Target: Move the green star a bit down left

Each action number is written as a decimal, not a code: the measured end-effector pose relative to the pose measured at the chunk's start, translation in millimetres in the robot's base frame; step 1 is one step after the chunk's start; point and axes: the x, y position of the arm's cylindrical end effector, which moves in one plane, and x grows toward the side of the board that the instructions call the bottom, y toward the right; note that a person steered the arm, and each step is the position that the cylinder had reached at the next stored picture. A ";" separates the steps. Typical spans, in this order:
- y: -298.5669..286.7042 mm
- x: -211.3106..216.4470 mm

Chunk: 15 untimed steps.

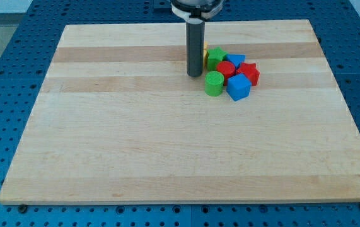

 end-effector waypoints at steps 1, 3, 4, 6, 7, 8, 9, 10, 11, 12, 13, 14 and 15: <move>0.0 -28.6; -2.9 -43.0; -36.6 -42.3; -86.9 -100.4; -62.8 -141.9; -32.9 -156.7; 29.9 -156.6; 82.4 -155.9; 93.6 -125.9; 93.5 -82.0; 91.7 -58.1; 74.2 -39.8; 55.1 -20.9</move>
